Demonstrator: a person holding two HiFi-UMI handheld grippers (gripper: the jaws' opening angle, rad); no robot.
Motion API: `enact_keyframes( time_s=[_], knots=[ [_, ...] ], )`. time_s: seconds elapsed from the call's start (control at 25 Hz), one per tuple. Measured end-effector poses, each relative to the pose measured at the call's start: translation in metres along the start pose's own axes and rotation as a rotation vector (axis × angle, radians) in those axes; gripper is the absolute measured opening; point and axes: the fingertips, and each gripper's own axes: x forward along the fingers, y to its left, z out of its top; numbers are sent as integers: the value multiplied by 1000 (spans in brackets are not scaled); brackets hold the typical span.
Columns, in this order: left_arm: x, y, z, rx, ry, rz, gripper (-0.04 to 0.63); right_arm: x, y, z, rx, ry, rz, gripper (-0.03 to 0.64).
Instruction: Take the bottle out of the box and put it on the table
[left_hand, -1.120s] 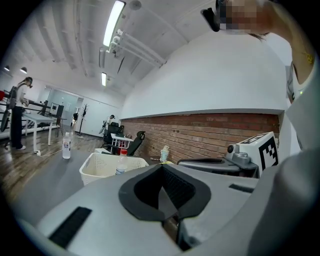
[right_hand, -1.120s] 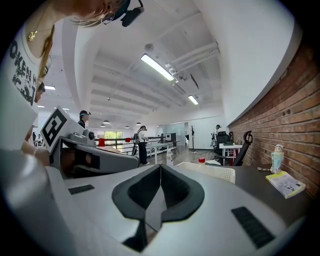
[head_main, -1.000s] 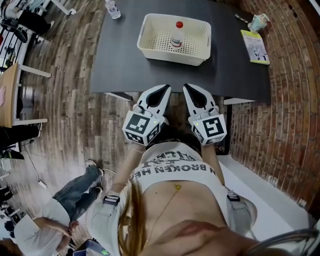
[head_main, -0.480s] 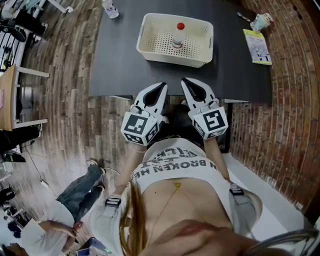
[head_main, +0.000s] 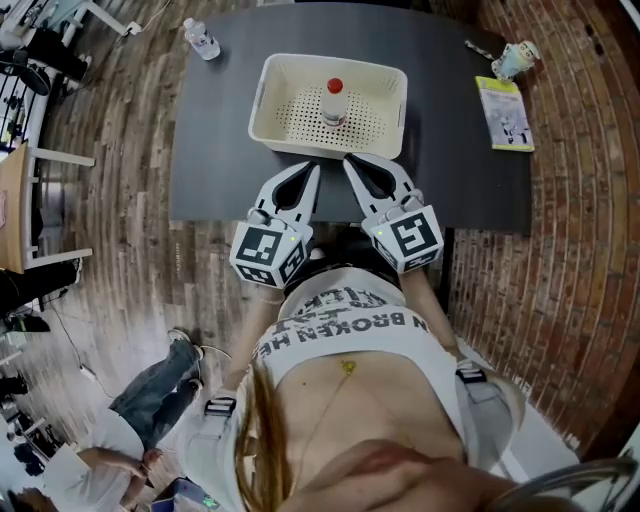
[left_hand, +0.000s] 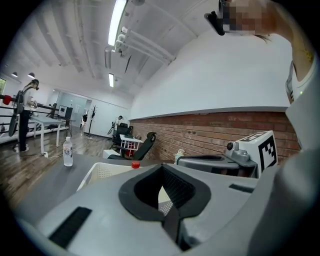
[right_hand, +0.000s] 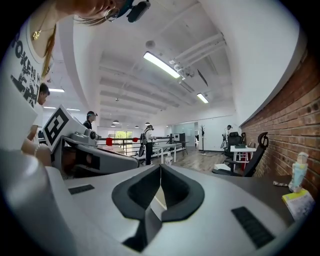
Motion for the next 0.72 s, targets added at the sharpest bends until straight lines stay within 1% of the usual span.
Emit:
enact_keyframes(
  time_s=[0.16, 0.36, 0.56, 0.72],
  knots=[
    [25, -2, 6, 0, 7, 12, 0, 7, -24, 4, -7, 0, 33, 9],
    [42, -1, 3, -13, 17, 46, 0, 10, -46, 2, 10, -1, 42, 9],
    [52, -1, 1, -2, 33, 75, 0, 13, -58, -4, 19, 12, 70, 9],
    [55, -2, -2, 0, 36, 95, 0, 13, -62, -4, 13, -11, 91, 9]
  ],
)
